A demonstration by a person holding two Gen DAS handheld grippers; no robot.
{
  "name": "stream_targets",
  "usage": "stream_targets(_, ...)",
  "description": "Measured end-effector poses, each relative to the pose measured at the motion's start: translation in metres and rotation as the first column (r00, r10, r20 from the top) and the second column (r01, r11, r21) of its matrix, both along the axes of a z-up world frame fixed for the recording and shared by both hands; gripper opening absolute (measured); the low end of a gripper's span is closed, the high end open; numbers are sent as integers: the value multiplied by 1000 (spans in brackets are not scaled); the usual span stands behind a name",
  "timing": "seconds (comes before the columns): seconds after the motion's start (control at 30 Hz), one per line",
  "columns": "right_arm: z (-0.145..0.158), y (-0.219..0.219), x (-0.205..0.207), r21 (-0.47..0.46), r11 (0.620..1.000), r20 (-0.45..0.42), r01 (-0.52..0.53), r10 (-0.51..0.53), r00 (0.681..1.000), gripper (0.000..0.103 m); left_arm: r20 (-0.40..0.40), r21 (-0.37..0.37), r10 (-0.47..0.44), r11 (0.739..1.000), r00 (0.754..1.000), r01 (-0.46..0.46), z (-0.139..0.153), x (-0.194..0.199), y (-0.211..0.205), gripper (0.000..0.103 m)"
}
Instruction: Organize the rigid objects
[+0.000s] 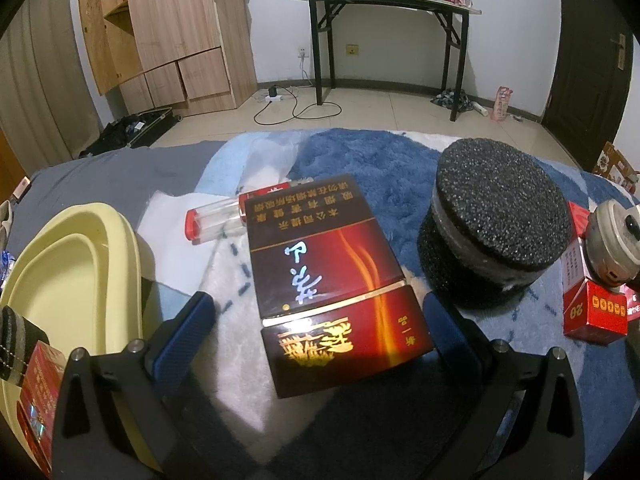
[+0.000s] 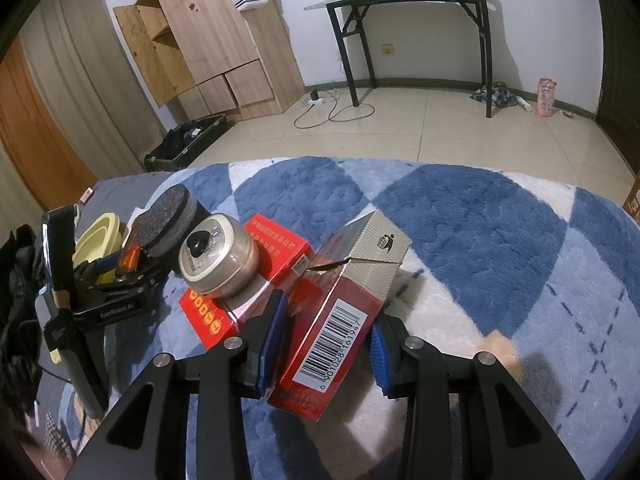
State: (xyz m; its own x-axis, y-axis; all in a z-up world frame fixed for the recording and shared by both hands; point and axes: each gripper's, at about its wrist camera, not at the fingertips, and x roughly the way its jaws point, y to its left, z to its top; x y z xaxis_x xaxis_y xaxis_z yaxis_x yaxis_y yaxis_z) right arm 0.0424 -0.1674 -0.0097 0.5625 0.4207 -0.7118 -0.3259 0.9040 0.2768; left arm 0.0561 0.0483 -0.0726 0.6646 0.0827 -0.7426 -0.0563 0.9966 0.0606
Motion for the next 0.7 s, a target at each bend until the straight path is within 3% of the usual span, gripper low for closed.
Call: stream_targets(0.7, 2, 2, -2, 1, 1000, -2, -3, 3, 1000, 39, 0, 0, 0, 1000, 1000, 0, 0, 0, 1, 103)
